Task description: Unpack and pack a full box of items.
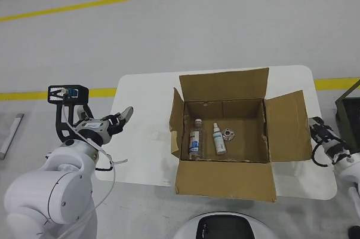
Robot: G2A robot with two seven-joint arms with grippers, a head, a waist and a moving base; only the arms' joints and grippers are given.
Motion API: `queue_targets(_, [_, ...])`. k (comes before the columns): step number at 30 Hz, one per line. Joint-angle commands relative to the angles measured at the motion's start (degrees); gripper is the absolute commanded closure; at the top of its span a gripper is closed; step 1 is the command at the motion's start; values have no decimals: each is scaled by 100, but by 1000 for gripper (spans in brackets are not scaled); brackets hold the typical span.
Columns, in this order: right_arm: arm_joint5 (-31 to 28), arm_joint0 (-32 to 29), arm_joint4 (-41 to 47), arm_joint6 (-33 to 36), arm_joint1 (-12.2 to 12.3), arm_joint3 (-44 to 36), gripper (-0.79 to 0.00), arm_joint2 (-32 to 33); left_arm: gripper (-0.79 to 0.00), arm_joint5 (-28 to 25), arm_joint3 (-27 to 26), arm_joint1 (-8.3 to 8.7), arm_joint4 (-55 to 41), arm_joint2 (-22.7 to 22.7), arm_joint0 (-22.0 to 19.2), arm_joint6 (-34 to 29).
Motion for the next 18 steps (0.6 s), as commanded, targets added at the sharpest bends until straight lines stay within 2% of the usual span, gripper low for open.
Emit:
queue_targets(1, [-17,254,-233,197,14,1,0,-227,-785,0,0,0,0,0,0,0])
queue_targets(8, [-381,877,-713,1136,73,-27,0,-784,-785,0,0,0,0,0,0,0])
queue_targets(18, [-200,1653,-1789,2682,171,165,0,-1513,-785,0,0,0,0,0,0,0])
